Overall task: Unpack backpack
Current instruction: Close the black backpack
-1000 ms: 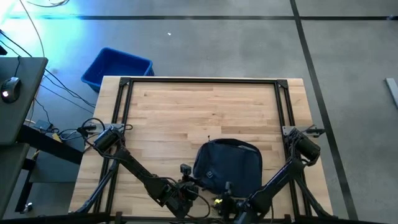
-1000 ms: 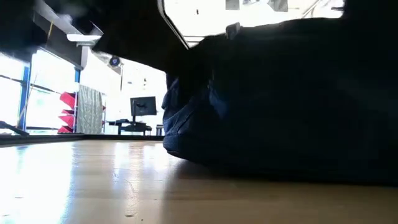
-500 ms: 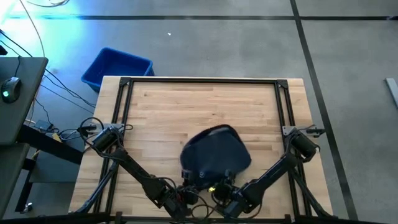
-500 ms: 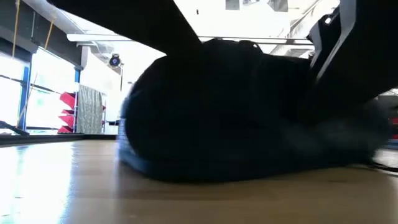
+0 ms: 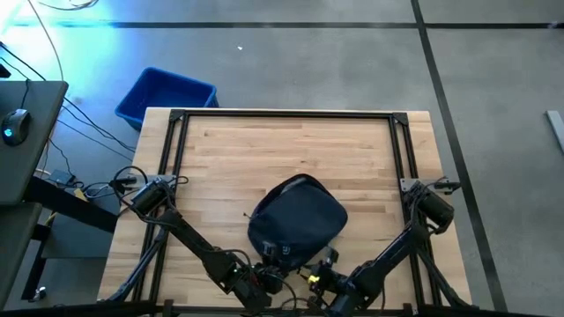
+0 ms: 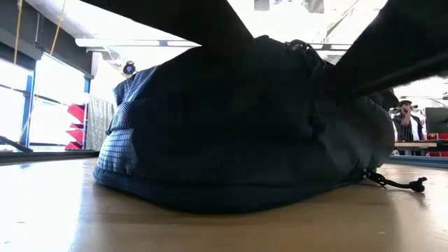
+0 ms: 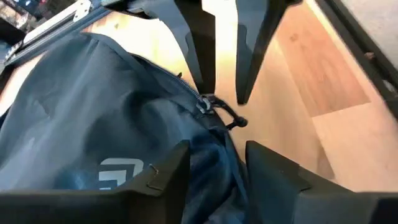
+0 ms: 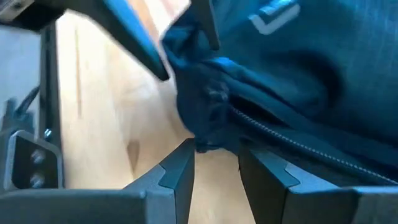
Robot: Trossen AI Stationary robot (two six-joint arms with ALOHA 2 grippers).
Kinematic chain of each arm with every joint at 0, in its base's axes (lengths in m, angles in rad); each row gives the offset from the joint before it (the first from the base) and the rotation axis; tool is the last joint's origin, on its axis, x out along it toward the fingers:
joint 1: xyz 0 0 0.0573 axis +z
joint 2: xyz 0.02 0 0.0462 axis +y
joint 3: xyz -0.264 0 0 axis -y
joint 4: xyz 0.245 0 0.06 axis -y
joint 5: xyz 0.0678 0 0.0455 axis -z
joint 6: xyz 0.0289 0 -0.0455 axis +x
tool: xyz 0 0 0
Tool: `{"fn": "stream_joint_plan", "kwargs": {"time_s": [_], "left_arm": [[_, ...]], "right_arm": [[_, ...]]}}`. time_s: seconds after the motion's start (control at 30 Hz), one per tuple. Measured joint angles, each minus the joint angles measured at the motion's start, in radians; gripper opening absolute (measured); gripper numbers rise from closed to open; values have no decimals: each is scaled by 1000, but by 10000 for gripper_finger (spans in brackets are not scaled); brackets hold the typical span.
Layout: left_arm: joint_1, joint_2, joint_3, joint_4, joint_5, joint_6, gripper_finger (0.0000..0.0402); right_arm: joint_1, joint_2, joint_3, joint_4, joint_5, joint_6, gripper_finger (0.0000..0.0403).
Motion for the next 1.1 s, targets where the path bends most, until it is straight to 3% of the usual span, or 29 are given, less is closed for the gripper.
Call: {"fn": "stream_joint_plan", "kwargs": {"time_s": [0.2,0.47,0.63,0.77,0.9,1.1], "left_arm": [[36,16,-3,-9,72,-39,117],[46,24,-3,-18,66,-28,13],[35,24,-3,-36,1,-25,2],[3,25,-3,-40,-131,46,0],[-25,25,-3,-28,-222,122,0],[-35,25,-3,-27,-237,143,0]], "right_arm": [[-27,0,-48,180,21,-106,106],[-53,0,-48,221,19,-165,106],[-66,0,-48,239,-13,-151,106],[-66,0,-48,276,-103,-157,109],[-65,0,-48,331,-114,-179,139],[-71,0,-48,364,-57,-184,211]]}}
